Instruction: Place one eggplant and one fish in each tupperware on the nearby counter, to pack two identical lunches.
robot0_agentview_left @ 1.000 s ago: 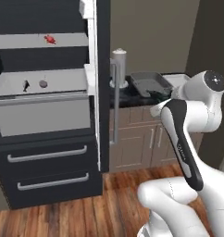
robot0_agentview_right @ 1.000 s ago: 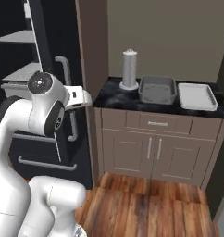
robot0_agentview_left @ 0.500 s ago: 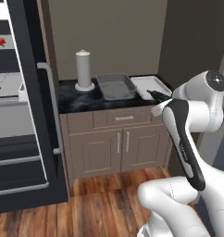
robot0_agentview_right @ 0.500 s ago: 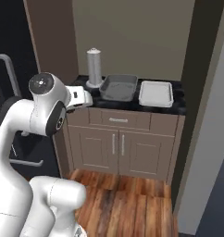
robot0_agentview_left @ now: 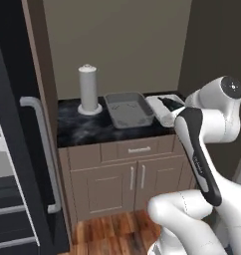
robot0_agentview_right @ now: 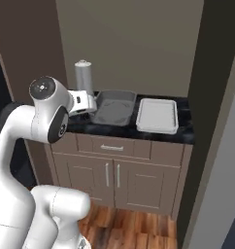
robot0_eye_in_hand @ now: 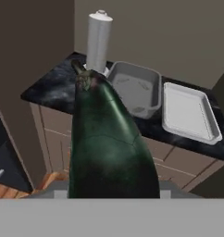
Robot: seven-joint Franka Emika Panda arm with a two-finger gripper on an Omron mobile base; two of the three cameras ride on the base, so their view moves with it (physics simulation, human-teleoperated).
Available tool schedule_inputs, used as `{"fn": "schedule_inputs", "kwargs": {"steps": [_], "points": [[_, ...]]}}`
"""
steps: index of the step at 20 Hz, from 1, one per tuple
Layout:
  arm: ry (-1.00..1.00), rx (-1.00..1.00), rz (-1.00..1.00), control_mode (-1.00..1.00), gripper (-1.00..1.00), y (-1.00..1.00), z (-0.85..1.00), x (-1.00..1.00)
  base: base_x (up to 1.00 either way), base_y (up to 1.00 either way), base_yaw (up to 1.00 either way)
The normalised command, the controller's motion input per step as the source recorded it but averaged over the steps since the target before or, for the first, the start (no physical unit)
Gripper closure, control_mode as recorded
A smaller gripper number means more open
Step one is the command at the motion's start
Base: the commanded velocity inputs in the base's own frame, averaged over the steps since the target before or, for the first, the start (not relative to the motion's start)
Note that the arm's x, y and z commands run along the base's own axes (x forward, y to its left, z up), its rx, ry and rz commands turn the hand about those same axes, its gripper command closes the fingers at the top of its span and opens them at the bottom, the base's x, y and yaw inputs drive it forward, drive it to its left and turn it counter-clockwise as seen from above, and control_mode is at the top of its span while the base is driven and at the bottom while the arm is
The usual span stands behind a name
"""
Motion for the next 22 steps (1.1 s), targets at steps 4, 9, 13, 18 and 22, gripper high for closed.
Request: {"fn": "schedule_inputs", "kwargs": {"steps": [4, 9, 13, 18, 22], "points": [[0.0, 0.0, 0.0, 1.0, 1.0, 0.0, 0.0, 0.0, 1.0, 0.0, -0.03], [0.0, 0.0, 0.0, 1.0, 1.0, 0.0, 0.0, 0.0, 0.96, 0.0, -0.02], [0.0, 0.0, -0.02, -1.0, 1.0, 0.0, -0.15, 0.17, 0.54, 0.0, -0.02], [0.05, -0.01, -0.05, -1.0, 1.0, 0.0, -0.72, 0.72, 0.0, 0.0, 0.0], [0.07, -0.02, -0.02, -1.0, 1.0, 0.0, -0.85, 0.45, 0.0, 0.0, 0.0]]}}
